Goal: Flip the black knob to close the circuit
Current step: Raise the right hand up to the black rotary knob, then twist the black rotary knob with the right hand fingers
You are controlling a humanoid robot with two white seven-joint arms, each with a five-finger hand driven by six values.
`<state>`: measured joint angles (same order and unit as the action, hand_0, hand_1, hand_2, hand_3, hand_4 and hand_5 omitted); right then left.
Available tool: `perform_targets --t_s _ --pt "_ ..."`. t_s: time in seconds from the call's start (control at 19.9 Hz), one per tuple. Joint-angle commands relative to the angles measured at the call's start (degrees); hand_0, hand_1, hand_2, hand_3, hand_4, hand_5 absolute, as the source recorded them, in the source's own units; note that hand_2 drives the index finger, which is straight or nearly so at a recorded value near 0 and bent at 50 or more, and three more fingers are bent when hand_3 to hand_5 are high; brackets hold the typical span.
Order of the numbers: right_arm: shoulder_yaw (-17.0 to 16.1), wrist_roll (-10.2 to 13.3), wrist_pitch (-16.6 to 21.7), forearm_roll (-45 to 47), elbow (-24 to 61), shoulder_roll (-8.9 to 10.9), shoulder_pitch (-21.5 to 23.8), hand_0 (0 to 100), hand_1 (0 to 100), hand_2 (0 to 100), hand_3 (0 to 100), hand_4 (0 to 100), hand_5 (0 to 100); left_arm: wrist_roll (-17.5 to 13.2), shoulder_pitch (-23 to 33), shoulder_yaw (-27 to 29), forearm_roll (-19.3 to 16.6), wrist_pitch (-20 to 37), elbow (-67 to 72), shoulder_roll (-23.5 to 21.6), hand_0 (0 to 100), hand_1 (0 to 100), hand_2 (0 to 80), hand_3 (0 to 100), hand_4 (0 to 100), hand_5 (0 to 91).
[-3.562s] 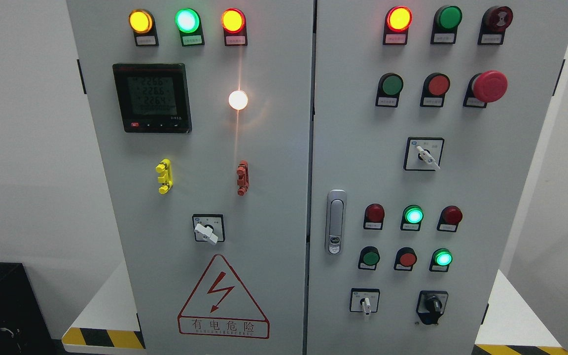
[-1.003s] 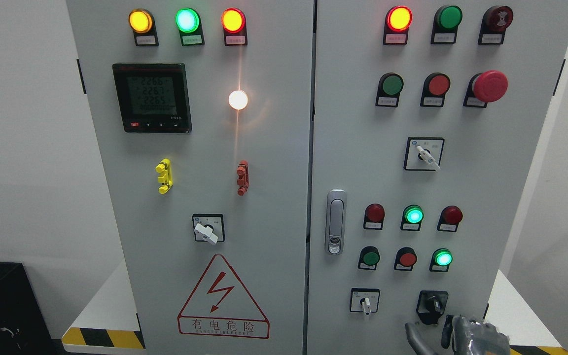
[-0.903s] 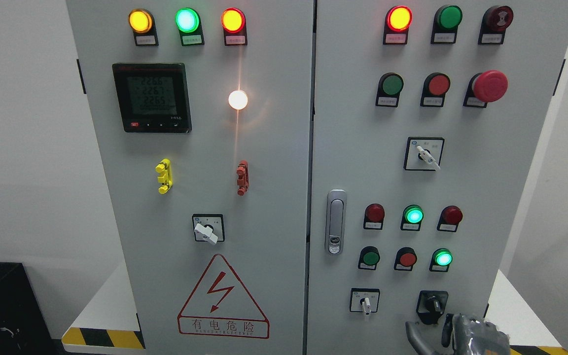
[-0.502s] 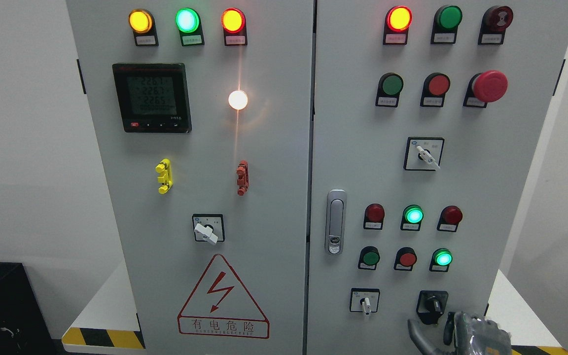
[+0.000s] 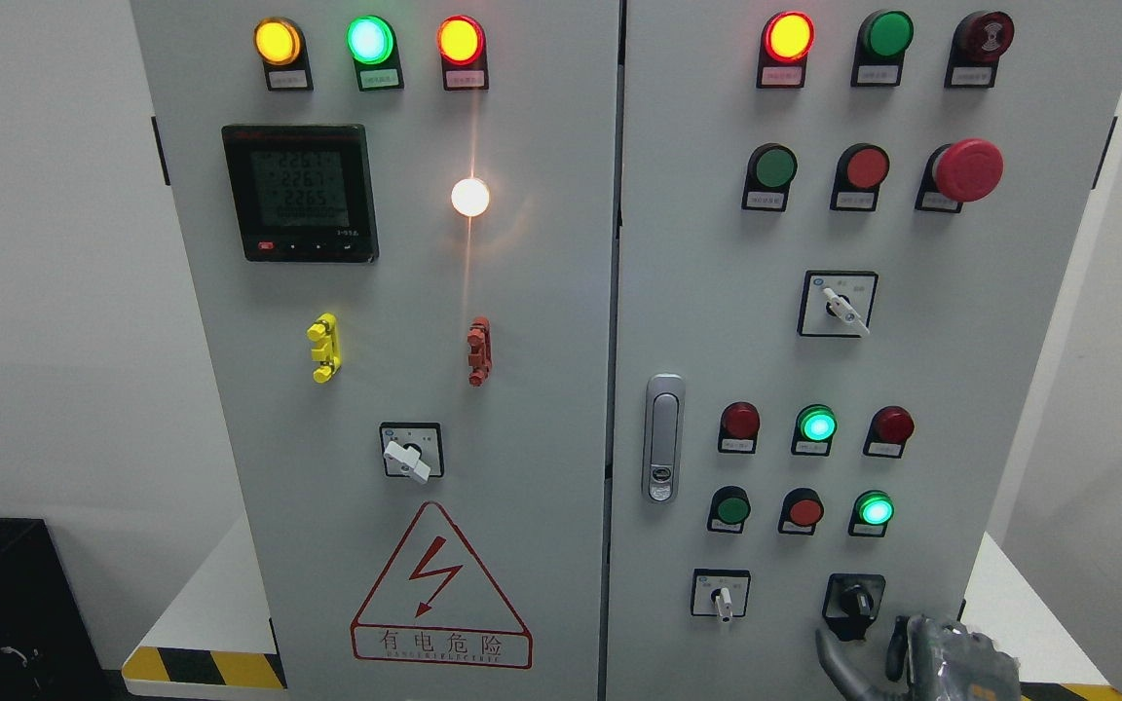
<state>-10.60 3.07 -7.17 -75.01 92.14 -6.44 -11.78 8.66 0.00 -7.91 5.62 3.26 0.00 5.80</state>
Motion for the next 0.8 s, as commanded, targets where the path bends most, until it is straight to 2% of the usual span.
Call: perform_targets --t_s 0.0,0.75 --pt "-1.79 -0.08 0.05 0.31 -0.91 0.73 -0.08 0 5 85 100 96 100 -0.04 1.32 0.00 0.00 0.00 -1.67 0.00 12 56 0.0 0 0 0.0" --pt "-3.63 -0.08 -0.04 0.92 -1.62 1.43 -1.40 0 4 85 100 96 100 -0.04 1.23 0.00 0.00 0.00 -1.67 0.00 12 56 0.0 0 0 0.0"
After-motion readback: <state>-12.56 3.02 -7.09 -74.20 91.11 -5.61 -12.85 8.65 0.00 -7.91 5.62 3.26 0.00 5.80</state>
